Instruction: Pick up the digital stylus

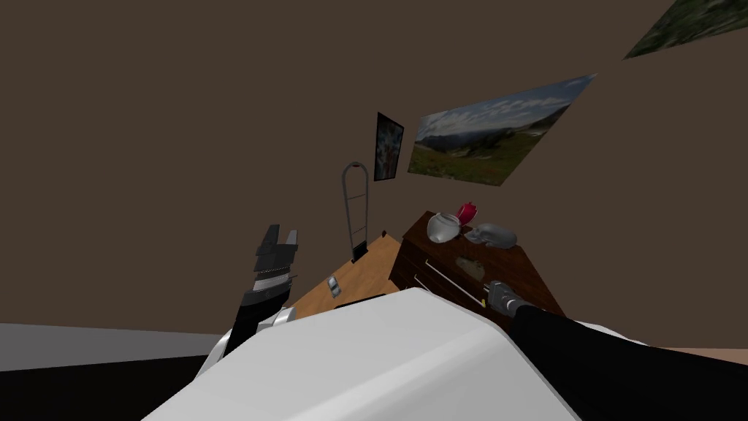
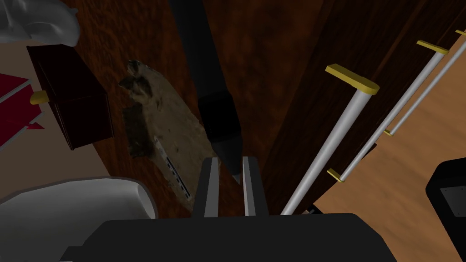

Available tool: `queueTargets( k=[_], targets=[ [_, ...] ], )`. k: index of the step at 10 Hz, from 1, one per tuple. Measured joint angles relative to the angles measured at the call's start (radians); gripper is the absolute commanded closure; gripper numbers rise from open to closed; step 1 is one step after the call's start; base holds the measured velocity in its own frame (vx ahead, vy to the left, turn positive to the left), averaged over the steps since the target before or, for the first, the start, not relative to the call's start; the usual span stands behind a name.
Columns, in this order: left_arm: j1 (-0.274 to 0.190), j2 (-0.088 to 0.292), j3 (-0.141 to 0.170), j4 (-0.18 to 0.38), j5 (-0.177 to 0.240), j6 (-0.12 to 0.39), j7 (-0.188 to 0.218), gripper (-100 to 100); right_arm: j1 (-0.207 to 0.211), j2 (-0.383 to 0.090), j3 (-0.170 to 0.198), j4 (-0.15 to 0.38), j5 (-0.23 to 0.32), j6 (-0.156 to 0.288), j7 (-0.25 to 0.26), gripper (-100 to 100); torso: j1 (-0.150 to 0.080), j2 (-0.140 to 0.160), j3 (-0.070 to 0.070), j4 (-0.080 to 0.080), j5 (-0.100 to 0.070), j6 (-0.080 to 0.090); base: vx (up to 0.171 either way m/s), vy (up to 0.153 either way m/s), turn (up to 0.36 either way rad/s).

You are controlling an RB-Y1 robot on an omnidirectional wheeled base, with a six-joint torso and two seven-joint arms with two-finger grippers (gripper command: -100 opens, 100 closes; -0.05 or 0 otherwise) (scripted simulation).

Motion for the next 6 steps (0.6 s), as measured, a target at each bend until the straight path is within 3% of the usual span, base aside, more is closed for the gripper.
queueTargets(
  k=[1,2,5,6],
  targets=[
    [0.000,0.000,0.000,0.000,0.000,0.000,0.000,0,0.000,0.000,0.000,0.000,0.000,0.000,0.000,0,-0.001,0.000,0.000,0.000,0.000,0.000,0.000,0.000,0.000],
    [0.000,0.000,0.000,0.000,0.000,0.000,0.000,0,0.000,0.000,0.000,0.000,0.000,0.000,0.000,100,-0.001,0.000,0.000,0.000,0.000,0.000,-0.004,0.012,-0.150],
    [0.000,0.000,0.000,0.000,0.000,0.000,0.000,0,0.053,-0.065,-0.032,-0.042,-0.006,0.022,-0.023,100,0.001,0.002,0.001,0.000,0.000,0.001,-0.009,0.021,-0.114],
    [0.000,0.000,0.000,0.000,0.000,0.000,0.000,0,0.054,-0.067,-0.032,-0.043,-0.006,0.023,-0.024,0,0.000,0.001,0.001,0.000,0.000,0.000,0.000,0.000,0.000]
  ],
)
